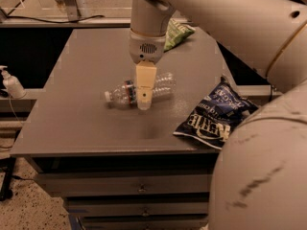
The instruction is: Knock water bottle over
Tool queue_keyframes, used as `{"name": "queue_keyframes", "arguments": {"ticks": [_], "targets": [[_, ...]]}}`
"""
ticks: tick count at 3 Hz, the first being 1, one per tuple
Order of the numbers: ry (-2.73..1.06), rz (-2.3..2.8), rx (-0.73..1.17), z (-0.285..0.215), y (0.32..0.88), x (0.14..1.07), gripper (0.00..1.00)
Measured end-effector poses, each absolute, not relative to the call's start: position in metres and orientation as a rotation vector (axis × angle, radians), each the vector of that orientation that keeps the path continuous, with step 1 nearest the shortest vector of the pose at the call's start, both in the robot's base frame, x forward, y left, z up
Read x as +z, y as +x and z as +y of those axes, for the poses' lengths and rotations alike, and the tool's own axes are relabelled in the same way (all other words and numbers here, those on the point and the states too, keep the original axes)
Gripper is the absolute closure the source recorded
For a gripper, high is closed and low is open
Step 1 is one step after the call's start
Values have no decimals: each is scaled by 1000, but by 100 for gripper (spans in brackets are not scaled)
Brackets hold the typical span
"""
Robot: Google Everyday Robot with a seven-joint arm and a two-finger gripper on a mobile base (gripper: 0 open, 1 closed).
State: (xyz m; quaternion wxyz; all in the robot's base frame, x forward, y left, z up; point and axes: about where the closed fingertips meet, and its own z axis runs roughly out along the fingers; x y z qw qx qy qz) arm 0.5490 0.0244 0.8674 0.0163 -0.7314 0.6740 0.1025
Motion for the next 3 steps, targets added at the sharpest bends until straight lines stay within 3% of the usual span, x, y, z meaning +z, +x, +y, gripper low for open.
{"name": "queue_keyframes", "arguments": {"ticks": [3], "targets": [[-1711,2048,315,-64,556,922,0]]}}
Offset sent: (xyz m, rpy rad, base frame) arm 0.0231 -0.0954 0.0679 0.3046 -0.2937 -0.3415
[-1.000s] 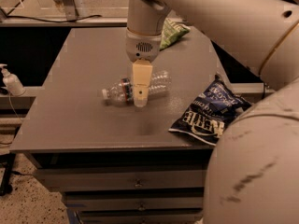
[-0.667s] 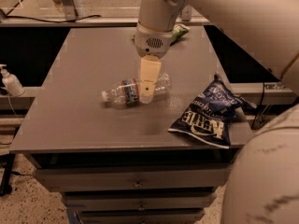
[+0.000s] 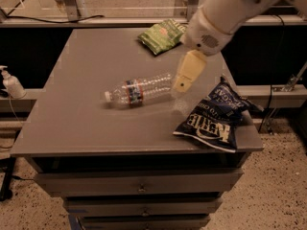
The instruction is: Knock water bottle over
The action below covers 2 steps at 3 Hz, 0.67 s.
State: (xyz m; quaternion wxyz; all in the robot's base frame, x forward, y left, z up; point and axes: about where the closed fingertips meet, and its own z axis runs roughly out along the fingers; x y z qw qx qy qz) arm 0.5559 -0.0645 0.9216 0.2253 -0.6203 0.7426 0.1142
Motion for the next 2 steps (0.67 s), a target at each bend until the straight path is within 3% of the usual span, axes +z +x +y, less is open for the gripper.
{"name": "queue_keyframes", "arguments": {"ticks": [2], "targets": [[-1541,2006,338,-87,569,930,0]]}}
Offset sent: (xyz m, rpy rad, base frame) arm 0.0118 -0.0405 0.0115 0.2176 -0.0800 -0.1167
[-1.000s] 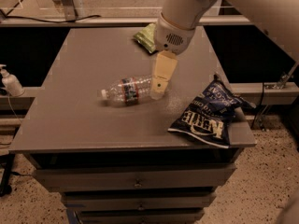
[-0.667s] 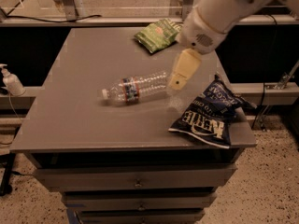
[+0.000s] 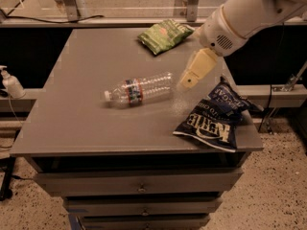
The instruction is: Knock water bottle over
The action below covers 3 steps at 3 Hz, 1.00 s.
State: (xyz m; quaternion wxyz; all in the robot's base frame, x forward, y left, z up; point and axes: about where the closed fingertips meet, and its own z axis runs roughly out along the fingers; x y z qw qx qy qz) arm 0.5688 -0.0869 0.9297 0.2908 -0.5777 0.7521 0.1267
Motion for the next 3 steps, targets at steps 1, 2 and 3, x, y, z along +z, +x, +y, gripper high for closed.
{"name": "queue_keyframes", "arguments": {"ticks": [1,2,3], "targets": [[-1401,1975,347,-128,569,935,0],[-1209,1940,308,-197,568,946,0],[-1189,1935,311,-203,564,950,0]]}}
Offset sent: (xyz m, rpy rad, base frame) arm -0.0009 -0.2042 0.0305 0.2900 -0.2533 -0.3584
